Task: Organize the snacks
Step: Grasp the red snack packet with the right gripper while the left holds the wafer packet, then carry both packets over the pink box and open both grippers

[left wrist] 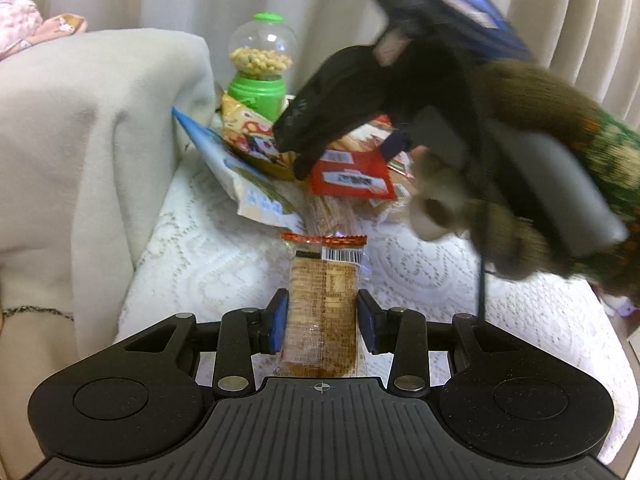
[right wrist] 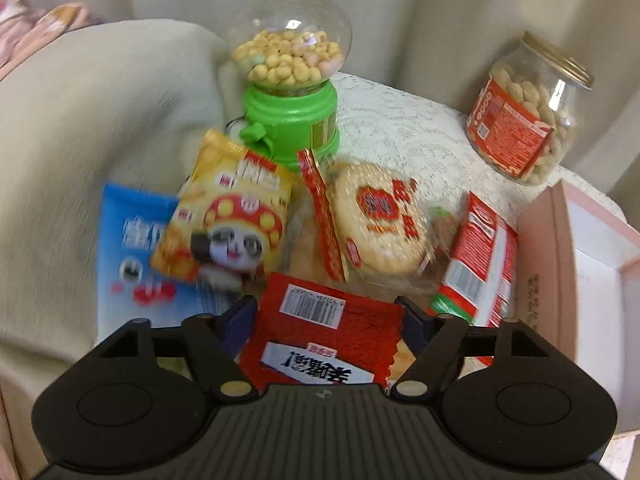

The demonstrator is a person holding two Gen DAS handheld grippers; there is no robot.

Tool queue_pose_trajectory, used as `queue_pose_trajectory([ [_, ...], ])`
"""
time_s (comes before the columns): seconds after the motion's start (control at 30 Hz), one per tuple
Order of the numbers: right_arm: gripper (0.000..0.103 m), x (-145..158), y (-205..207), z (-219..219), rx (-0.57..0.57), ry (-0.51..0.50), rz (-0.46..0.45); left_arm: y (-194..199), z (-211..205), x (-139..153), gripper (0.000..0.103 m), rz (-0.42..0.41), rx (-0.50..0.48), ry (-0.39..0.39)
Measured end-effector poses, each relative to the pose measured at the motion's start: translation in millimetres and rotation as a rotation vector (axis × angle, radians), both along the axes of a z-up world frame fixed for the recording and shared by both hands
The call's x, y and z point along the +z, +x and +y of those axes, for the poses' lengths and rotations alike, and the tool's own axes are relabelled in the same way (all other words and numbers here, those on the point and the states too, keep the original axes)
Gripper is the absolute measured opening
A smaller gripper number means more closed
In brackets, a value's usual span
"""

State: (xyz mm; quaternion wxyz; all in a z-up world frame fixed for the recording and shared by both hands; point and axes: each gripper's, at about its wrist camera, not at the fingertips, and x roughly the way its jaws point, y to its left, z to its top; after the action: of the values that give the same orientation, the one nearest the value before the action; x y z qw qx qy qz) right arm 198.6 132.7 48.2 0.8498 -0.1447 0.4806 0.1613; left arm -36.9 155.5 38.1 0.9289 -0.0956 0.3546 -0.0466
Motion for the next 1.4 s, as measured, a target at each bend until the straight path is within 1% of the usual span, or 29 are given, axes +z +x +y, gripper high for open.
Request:
queue_pose_trajectory([
  [0.07, 0.069, 5, -8, -13, 0.02, 0.026, 0.017, -2, -3, 1, 0.042, -0.001, -0.013, -0.003],
  [0.13, 0.062, 11, -19, -30, 0.034, 0.066, 0.033, -5, -7, 3, 0.042, -0.001, -0.029, -0.002],
  [0.17, 0.06, 14, -25, -41, 0.038, 0.089, 0.039, -6, -9, 4, 0.042, 0.002, -0.037, 0.0],
  [0.23, 0.059, 17, -39, -62, 0.034, 0.121, 0.045, -7, -14, 5, 0.042, 0.01, -0.06, -0.007],
  [0.33, 0.058, 24, -62, -101, 0.014, 0.161, 0.03, -8, -27, 7, 0.042, 0.02, -0.109, -0.032],
  [0.5, 0.058, 41, -95, -178, -0.068, 0.226, 0.009, -9, -56, 16, 0.042, 0.022, -0.219, -0.062],
  [0.6, 0.058, 51, -109, -227, -0.146, 0.234, -0.034, -7, -75, 36, 0.042, -0.036, -0.272, -0.092],
  [0.67, 0.058, 65, -115, -257, -0.2, 0.239, -0.08, 1, -88, 59, 0.042, -0.104, -0.3, -0.092],
  [0.73, 0.058, 83, -117, -283, -0.244, 0.249, -0.135, 20, -103, 86, 0.042, -0.192, -0.312, -0.099],
  [0.8, 0.058, 101, -118, -305, -0.272, 0.265, -0.197, 46, -116, 104, 0.043, -0.252, -0.314, -0.121],
  [0.83, 0.058, 109, -117, -314, -0.286, 0.27, -0.233, 64, -123, 109, 0.043, -0.254, -0.318, -0.141],
  [0.9, 0.058, 119, -112, -330, -0.305, 0.274, -0.295, 105, -140, 106, 0.044, -0.208, -0.325, -0.185],
  [0.97, 0.058, 122, -102, -342, -0.327, 0.279, -0.333, 154, -156, 83, 0.048, -0.116, -0.328, -0.188],
  [1.0, 0.058, 122, -95, -346, -0.336, 0.287, -0.339, 175, -161, 67, 0.044, -0.071, -0.308, -0.177],
  [1.07, 0.058, 118, -79, -352, -0.349, 0.312, -0.334, 195, -160, 43, 0.044, -0.043, -0.247, -0.16],
  [1.1, 0.058, 115, -73, -354, -0.352, 0.322, -0.325, 195, -154, 39, 0.044, -0.044, -0.233, -0.182],
  [1.17, 0.058, 110, -56, -355, -0.342, 0.334, -0.304, 189, -139, 39, 0.044, -0.074, -0.237, -0.234],
  [1.2, 0.058, 106, -46, -352, -0.328, 0.33, -0.298, 182, -132, 41, 0.044, -0.095, -0.23, -0.226],
  [1.27, 0.058, 98, -25, -347, -0.307, 0.311, -0.283, 181, -120, 44, 0.044, -0.125, -0.184, -0.173],
  [1.3, 0.061, 93, -16, -343, -0.303, 0.303, -0.275, 174, -112, 44, 0.044, -0.133, -0.149, -0.147],
  [1.33, 0.068, 89, -1, -339, -0.291, 0.309, -0.266, 171, -104, 42, 0.044, -0.132, -0.116, -0.13],
  [1.4, 0.075, 79, 25, -330, -0.289, 0.308, -0.238, 159, -86, 40, 0.044, -0.122, -0.059, -0.101],
])
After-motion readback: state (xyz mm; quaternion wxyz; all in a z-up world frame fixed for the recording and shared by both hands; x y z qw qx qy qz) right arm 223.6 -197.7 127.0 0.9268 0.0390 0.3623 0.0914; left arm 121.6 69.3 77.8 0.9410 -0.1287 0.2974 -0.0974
